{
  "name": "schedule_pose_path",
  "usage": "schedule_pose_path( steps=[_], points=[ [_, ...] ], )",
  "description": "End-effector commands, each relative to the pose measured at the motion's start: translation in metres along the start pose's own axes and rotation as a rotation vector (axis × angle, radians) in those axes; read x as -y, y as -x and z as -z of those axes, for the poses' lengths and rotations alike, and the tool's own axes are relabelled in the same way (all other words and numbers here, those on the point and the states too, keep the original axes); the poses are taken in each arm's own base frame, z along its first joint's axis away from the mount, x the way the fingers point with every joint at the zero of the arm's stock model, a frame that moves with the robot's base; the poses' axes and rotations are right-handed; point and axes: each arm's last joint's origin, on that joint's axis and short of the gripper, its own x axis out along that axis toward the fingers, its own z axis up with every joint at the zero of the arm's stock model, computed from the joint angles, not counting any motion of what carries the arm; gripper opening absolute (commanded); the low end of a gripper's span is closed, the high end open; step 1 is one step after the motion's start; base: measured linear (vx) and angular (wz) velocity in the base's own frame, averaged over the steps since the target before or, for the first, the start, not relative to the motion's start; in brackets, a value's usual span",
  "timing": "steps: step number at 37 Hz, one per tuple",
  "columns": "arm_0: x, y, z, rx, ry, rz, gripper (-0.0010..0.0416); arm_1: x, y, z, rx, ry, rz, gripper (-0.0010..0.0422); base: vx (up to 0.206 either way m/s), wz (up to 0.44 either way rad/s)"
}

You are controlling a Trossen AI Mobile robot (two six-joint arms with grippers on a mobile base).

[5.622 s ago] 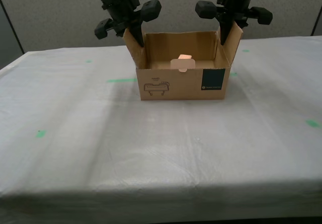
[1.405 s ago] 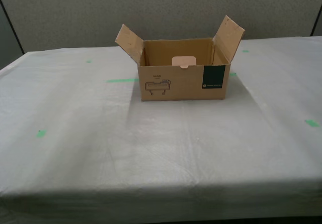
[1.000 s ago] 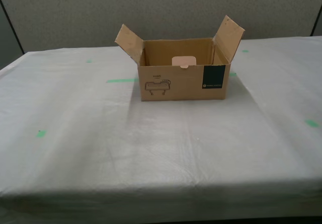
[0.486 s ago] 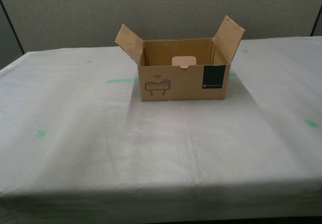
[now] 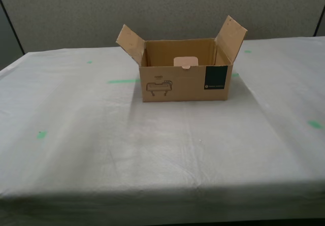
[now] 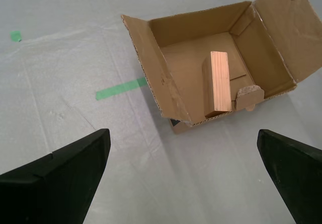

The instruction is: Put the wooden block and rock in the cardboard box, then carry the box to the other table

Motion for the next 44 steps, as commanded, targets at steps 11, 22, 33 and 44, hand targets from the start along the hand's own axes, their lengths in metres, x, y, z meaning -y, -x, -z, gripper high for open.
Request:
schedule_pose_path(
  steps=[11, 22, 33, 44],
  points=[
    [0.0, 0.0002, -0.0003, 0.003, 0.0, 0.002, 0.0393, 0.0002, 0.0004, -0.0003, 0.002, -0.001, 0.003, 0.04, 0.0, 0.0],
    [0.0, 0.0002, -0.0003, 0.003, 0.0, 0.002, 0.0393, 0.0003, 0.0004, -0.0003, 0.002, -0.001, 0.003, 0.04, 0.0, 0.0],
    [0.0, 0.0002, -0.0003, 0.003, 0.0, 0.002, 0.0393, 0.0003, 0.0004, -0.0003, 0.002, -0.001, 0.003, 0.04, 0.0, 0.0],
    [0.0, 0.0002, -0.0003, 0.003, 0.0, 0.002, 0.0394, 0.0002, 0.0004, -0.0003, 0.002, -0.001, 0.003, 0.04, 0.0, 0.0]
  ],
)
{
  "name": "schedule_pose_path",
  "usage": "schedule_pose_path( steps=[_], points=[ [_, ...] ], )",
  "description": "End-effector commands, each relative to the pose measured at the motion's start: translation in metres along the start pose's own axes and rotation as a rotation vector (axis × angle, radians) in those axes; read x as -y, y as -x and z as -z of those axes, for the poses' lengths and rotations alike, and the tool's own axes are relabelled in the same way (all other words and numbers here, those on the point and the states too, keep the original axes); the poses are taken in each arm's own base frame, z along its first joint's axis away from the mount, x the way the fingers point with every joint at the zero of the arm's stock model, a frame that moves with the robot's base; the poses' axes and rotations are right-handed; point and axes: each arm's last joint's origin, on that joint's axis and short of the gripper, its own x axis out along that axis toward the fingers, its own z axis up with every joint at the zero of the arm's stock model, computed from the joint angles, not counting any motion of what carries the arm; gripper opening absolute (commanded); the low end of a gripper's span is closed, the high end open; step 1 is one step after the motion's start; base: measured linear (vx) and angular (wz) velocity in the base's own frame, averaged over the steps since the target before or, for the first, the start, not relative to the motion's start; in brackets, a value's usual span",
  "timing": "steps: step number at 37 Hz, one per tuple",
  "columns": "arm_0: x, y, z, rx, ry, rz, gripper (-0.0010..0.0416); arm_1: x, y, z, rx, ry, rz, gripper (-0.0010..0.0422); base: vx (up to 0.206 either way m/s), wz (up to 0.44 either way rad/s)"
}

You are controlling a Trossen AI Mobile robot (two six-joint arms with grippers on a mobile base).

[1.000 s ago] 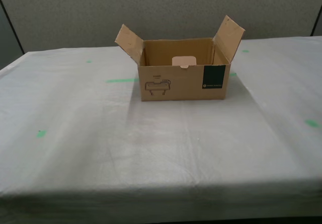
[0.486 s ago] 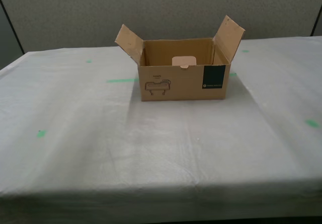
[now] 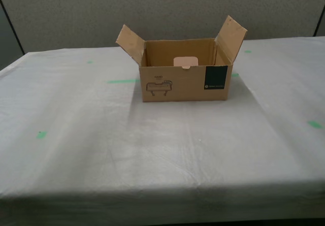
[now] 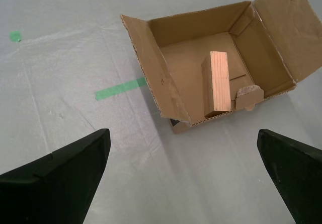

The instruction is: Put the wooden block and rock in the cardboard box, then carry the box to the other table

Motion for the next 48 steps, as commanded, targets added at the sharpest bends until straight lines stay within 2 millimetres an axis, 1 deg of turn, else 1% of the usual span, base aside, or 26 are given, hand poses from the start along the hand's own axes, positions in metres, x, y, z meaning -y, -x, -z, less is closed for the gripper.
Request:
schedule_pose_path(
  steps=[1, 48],
  points=[
    [-0.0001, 0.0002, -0.0003, 0.002, 0.001, 0.002, 0.0394, 0.0003, 0.0004, -0.0003, 0.002, -0.001, 0.003, 0.04, 0.0, 0.0],
    [-0.0001, 0.0002, -0.0002, 0.002, 0.001, 0.002, 0.0394, 0.0002, 0.0004, -0.0003, 0.002, -0.001, 0.003, 0.04, 0.0, 0.0]
  ],
)
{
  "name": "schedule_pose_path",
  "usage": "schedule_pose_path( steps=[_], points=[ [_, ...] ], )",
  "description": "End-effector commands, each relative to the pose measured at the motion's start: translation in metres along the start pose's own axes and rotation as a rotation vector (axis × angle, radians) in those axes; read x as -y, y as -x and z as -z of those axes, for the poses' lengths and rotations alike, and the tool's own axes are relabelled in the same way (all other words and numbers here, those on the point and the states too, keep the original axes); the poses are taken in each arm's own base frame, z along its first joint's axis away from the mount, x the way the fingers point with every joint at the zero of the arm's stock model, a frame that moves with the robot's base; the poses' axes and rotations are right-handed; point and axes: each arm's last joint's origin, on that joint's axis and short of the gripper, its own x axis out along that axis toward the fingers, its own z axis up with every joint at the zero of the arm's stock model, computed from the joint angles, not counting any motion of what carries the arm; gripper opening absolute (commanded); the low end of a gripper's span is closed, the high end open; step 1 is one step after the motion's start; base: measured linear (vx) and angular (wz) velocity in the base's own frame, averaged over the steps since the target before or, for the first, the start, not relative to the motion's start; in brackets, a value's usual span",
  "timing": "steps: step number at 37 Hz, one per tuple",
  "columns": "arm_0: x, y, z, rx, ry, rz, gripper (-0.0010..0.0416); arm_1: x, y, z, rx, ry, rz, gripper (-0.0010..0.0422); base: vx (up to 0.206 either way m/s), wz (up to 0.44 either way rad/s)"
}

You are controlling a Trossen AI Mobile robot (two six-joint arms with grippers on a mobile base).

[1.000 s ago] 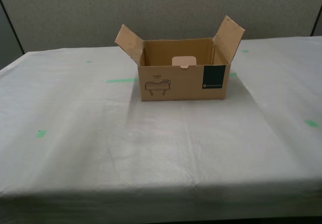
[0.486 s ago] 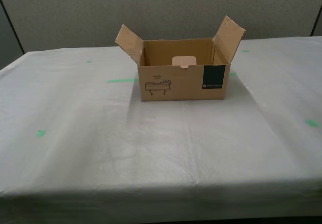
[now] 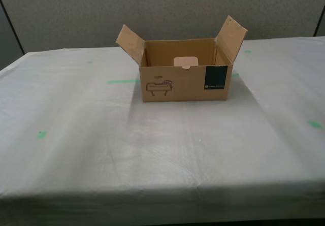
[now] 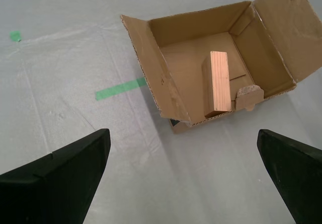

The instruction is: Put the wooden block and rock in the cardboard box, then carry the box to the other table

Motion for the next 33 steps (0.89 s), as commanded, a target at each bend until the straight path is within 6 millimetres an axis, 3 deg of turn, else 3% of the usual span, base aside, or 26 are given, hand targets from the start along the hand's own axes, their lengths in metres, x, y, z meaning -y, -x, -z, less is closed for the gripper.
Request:
schedule_pose_path(
  steps=[1, 33],
  points=[
    [0.0, 0.0002, -0.0003, 0.002, 0.0, 0.002, 0.0394, 0.0002, 0.0004, -0.0003, 0.002, -0.001, 0.003, 0.04, 0.0, 0.0],
    [0.0, 0.0002, -0.0002, 0.002, 0.0, 0.002, 0.0394, 0.0002, 0.0004, -0.0003, 0.002, -0.001, 0.003, 0.04, 0.0, 0.0]
  ],
)
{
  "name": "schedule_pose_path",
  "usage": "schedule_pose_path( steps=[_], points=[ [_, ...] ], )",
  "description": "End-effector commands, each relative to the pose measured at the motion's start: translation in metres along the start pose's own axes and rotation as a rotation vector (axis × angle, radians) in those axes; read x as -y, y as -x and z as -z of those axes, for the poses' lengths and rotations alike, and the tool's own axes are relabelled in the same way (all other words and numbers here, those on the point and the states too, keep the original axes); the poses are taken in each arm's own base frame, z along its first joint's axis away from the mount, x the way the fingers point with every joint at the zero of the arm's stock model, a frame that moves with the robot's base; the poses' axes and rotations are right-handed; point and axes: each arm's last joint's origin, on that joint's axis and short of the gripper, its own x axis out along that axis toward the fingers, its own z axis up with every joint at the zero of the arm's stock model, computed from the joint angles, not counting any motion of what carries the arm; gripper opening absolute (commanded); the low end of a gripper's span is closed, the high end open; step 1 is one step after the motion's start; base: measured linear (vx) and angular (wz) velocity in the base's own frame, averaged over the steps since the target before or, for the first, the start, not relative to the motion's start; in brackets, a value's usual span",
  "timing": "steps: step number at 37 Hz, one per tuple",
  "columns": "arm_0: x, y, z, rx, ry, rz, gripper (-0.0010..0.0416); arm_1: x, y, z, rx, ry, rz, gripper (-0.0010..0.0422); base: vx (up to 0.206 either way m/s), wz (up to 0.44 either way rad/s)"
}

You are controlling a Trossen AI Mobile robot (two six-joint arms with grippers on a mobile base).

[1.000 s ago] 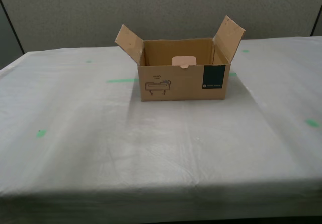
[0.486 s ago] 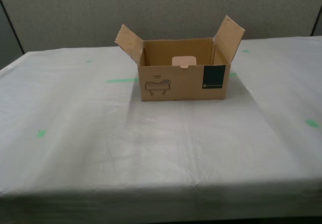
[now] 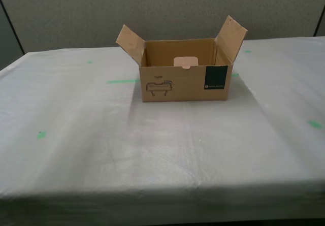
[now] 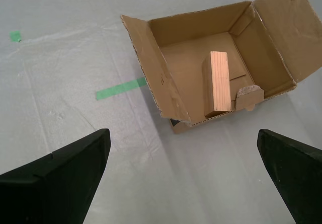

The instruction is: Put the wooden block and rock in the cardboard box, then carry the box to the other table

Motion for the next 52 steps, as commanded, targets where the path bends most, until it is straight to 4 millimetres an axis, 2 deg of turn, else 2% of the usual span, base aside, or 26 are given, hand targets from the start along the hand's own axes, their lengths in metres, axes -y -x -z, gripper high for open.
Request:
schedule_pose_path(
  steps=[1, 52],
  points=[
    [-0.0002, 0.0002, -0.0003, 0.002, 0.001, 0.002, 0.0393, 0.0002, 0.0004, -0.0003, 0.002, -0.001, 0.003, 0.04, 0.0, 0.0],
    [-0.0002, 0.0002, -0.0003, 0.002, 0.001, 0.002, 0.0394, 0.0002, 0.0004, -0.0003, 0.002, -0.001, 0.003, 0.04, 0.0, 0.0]
  ],
)
